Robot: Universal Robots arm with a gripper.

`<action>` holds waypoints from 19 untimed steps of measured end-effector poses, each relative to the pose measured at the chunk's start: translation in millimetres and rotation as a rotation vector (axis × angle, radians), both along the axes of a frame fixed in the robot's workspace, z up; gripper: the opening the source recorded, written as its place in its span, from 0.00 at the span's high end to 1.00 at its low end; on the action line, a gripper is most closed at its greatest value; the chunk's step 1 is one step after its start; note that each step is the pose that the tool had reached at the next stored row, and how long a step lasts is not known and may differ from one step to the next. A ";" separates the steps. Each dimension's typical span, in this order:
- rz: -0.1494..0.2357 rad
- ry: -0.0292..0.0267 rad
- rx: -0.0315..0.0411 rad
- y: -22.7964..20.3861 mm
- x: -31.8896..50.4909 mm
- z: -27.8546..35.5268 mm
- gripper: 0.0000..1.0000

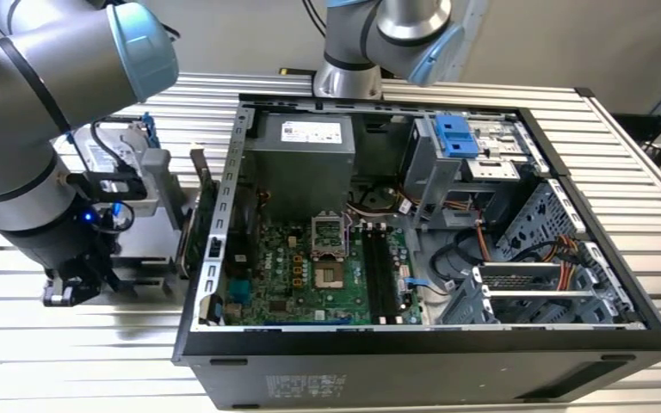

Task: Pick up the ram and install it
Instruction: 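Pick up the ram and move it above insertion slot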

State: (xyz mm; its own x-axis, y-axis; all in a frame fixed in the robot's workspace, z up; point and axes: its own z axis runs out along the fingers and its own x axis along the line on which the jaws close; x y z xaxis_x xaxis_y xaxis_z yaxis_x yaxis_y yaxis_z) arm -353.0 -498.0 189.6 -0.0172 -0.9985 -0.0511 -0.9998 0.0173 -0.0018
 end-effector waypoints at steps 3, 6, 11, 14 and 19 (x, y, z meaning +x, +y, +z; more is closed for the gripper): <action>0.000 0.0000 0.0000 0.0 0.0 0.0 1.00; 0.000 0.0000 0.0000 0.0 0.0 -0.1 1.00; 0.000 -0.0001 0.0002 0.0 0.0 9.5 1.00; 0.000 0.0000 0.0001 0.0 0.0 23.1 1.00; 0.000 -0.0001 0.0001 0.0 0.0 45.8 1.00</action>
